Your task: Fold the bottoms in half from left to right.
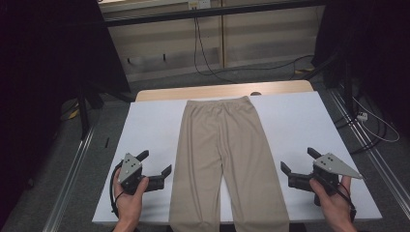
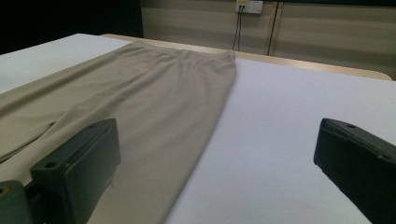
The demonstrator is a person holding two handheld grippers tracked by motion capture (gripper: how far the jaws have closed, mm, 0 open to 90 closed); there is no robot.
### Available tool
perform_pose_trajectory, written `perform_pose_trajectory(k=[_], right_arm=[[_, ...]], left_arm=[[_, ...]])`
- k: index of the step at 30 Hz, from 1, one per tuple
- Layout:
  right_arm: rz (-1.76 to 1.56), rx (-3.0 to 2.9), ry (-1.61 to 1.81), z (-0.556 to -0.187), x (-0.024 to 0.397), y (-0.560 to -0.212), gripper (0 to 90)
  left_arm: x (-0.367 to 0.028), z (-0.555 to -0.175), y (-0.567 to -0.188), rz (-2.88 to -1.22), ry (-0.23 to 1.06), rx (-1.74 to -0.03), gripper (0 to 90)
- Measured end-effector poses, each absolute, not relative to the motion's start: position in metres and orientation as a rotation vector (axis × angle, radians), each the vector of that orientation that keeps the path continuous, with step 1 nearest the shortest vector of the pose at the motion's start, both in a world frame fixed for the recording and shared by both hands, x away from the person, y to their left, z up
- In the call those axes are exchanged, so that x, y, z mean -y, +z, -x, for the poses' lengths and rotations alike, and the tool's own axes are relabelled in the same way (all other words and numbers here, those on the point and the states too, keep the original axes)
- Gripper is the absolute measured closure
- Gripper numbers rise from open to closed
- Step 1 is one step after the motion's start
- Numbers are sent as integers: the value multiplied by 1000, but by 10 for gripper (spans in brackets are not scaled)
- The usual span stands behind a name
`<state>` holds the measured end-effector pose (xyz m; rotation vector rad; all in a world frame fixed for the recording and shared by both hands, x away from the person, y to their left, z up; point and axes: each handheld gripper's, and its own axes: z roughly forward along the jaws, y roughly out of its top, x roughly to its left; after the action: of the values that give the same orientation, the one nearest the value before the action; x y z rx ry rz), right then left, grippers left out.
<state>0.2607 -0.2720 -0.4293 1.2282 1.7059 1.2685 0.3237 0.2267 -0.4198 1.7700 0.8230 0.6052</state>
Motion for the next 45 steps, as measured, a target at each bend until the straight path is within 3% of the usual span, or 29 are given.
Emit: perform_pose_trajectory(k=[21, 33, 45], right_arm=[[-1152, -1862, 1303, -260, 236, -432, 11], [-1033, -2102, 1318, -262, 175, -437, 45], [-920, -2374, 1346, -266, 102, -433, 86]], left_arm=[[-222, -328, -426, -1863, 520, -831, 32], [-219, -344, -430, -1855, 441, -900, 56], [-199, -369, -424, -1933, 437, -858, 65]])
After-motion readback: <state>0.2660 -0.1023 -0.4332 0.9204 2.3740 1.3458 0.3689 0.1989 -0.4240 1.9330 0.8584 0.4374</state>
